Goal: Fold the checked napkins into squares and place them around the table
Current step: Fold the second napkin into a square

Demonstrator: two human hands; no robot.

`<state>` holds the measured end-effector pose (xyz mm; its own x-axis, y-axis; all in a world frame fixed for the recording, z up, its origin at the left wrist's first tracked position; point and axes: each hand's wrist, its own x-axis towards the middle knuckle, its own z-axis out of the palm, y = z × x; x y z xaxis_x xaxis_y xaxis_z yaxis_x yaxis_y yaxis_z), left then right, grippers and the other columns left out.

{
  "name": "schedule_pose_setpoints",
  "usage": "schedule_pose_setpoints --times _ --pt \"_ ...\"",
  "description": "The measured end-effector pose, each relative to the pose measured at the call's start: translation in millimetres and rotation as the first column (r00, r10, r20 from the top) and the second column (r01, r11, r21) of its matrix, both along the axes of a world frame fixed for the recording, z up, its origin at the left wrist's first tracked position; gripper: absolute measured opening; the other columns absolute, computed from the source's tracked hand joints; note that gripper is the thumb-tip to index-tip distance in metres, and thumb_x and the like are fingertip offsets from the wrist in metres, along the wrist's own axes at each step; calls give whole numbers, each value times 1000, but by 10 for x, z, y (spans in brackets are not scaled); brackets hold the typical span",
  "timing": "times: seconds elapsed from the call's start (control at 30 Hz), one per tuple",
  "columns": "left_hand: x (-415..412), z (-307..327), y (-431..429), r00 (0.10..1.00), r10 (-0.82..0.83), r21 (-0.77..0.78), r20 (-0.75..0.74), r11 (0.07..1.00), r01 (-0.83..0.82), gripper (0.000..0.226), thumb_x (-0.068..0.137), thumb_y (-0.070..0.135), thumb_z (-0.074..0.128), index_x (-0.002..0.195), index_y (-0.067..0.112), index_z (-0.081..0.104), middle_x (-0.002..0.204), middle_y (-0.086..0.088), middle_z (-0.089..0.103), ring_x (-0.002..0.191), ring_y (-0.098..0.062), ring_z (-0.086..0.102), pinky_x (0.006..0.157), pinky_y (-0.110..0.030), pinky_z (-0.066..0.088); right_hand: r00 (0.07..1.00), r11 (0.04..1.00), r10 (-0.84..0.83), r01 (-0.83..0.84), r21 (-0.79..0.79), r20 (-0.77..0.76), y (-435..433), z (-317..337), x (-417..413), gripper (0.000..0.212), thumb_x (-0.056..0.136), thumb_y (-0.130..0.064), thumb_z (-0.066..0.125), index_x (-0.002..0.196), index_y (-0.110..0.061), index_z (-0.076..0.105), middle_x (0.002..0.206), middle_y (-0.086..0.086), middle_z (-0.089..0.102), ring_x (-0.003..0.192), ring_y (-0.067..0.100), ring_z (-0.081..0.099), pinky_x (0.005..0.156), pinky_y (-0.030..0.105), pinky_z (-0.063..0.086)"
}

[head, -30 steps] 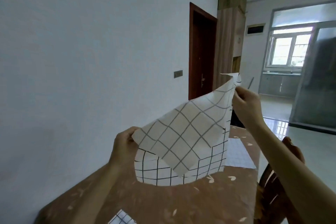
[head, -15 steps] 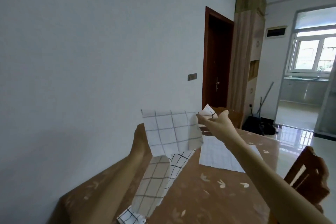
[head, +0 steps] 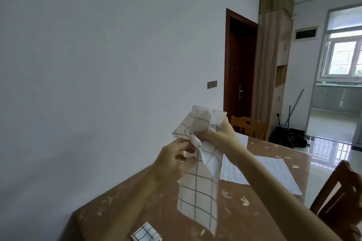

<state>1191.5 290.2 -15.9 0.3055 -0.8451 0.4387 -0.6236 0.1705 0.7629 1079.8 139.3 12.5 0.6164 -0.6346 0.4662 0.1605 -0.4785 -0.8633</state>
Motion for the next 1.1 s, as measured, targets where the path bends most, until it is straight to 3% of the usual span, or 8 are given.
schedule_pose_setpoints --times 0.13,0.23,0.33,0.4,0.5,0.7,0.97,1.1 --pt "272 23 112 975 214 -73 -49 973 -218 34 97 4 56 97 31 77 100 13 75 88 -8 72 81 -35 63 983 990 141 -144 -13 -120 -100 61 -141 31 81 -13 78 109 -23 69 99 4 76 94 21 74 90 48 59" --pt "421 50 57 947 316 -223 -61 920 -322 26 94 26 68 120 30 64 120 13 66 111 -6 63 90 -25 57 936 966 246 -258 -17 -252 -163 84 -173 45 76 -18 81 118 -22 67 109 7 75 103 26 72 92 53 57" --pt "447 110 -13 950 231 -51 -209 968 -246 77 78 58 70 144 29 43 136 14 49 127 -8 51 103 -27 43 881 932 339 -362 -9 -330 -133 159 -185 50 75 -12 82 121 -17 66 113 10 73 107 29 70 94 52 56" --pt "415 137 -25 938 167 75 -305 986 -151 73 71 61 67 133 24 57 129 10 63 120 -11 60 97 -24 47 858 913 371 -407 -29 -354 -96 202 -192 51 76 -7 81 123 -17 65 115 10 72 108 28 70 94 49 57" --pt "457 85 -38 899 125 103 -421 991 -90 52 72 51 73 106 11 75 103 -7 78 95 -22 74 79 -29 59 879 933 306 -354 -68 -366 -100 222 -220 64 72 -9 86 128 -20 58 118 6 70 112 24 67 97 42 55" --pt "648 24 -25 875 69 38 -479 998 -58 31 86 22 74 110 4 73 108 -16 76 94 -28 75 83 -41 62 886 997 23 -52 -50 -463 -326 144 -273 126 59 -51 89 157 -23 15 106 0 73 100 17 69 92 38 56" --pt "634 203 -1 820 39 -24 -570 998 -64 23 96 9 61 117 13 71 108 -9 77 94 -21 76 77 -30 62 916 969 -171 222 105 -362 -634 -187 -271 65 87 -42 73 137 -6 53 101 -1 68 86 9 63 72 21 49" --pt "647 260 5 834 29 -40 -551 997 -61 26 100 7 54 115 22 70 107 0 78 95 -17 76 74 -27 61 909 933 -264 325 153 -322 -725 -362 -275 48 99 -47 53 114 -5 67 96 4 71 87 16 65 84 32 53"
